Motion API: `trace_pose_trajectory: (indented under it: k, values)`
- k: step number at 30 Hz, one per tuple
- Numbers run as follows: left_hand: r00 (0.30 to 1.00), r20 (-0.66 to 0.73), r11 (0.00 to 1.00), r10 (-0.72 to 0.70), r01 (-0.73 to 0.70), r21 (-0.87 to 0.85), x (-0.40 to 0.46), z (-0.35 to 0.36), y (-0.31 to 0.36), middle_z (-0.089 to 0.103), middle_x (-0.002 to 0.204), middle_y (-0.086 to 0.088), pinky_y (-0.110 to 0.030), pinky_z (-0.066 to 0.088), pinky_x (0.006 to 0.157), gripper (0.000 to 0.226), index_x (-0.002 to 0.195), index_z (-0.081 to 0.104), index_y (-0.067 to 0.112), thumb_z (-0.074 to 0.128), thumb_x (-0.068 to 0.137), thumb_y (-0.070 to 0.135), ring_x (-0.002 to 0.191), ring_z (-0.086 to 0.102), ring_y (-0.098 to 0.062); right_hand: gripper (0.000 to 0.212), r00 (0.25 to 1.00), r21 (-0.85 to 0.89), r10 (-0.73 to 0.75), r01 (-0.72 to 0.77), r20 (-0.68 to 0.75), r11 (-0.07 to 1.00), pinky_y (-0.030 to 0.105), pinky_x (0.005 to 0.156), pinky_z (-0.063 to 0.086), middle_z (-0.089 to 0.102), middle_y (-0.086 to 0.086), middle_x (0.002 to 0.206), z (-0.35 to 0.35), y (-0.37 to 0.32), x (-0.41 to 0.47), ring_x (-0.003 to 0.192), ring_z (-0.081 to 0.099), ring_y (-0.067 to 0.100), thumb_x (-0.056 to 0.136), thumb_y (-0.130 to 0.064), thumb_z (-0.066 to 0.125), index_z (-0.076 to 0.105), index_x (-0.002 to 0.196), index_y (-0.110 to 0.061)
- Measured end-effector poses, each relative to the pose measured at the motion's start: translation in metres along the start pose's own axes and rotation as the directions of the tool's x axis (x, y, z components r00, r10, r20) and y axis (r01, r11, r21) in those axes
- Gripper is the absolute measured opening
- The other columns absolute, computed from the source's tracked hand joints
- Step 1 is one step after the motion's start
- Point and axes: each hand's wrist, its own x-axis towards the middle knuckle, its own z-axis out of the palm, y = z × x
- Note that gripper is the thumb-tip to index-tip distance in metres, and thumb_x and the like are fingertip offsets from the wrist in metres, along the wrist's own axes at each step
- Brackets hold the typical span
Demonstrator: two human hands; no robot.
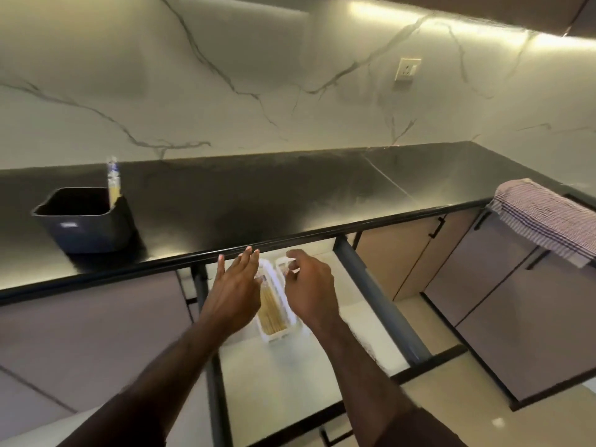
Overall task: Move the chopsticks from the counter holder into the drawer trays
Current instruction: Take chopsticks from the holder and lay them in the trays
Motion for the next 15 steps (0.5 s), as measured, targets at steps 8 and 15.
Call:
trace_pose_trajectory:
  k: [8, 15]
  values:
    - [0.99, -0.126, 0.997, -0.069, 0.065, -0.035, -0.041, -0.09, -0.068, 0.012, 0.161, -0.01, -0.04, -0.01, 0.117, 0.058, 0.153, 0.013, 0.009, 0.038, 0.101, 0.019, 0.149, 0.009, -0.019, 0.033, 0.972, 0.055, -0.23, 0.232, -0.05, 0.971, 0.032, 0.095, 0.05, 0.069, 0.001, 0.119, 0.041, -0.103, -0.028, 0.112, 0.061, 0.019, 0.093, -0.012, 0.055, 0.06, 0.125, -0.018]
    - [0.981, -0.17, 0.995, -0.097, 0.093, -0.029, -0.065, -0.151, -0.19, 0.013, 0.161, -0.009, -0.043, -0.006, 0.119, 0.06, 0.152, 0.013, 0.011, 0.042, 0.1, 0.018, 0.149, 0.008, -0.015, 0.033, 0.956, 0.108, -0.291, 0.293, -0.037, 0.95, 0.025, 0.092, 0.051, 0.069, 0.0, 0.117, 0.131, -0.208, -0.032, 0.108, 0.063, 0.013, 0.093, -0.013, 0.058, 0.061, 0.125, -0.018]
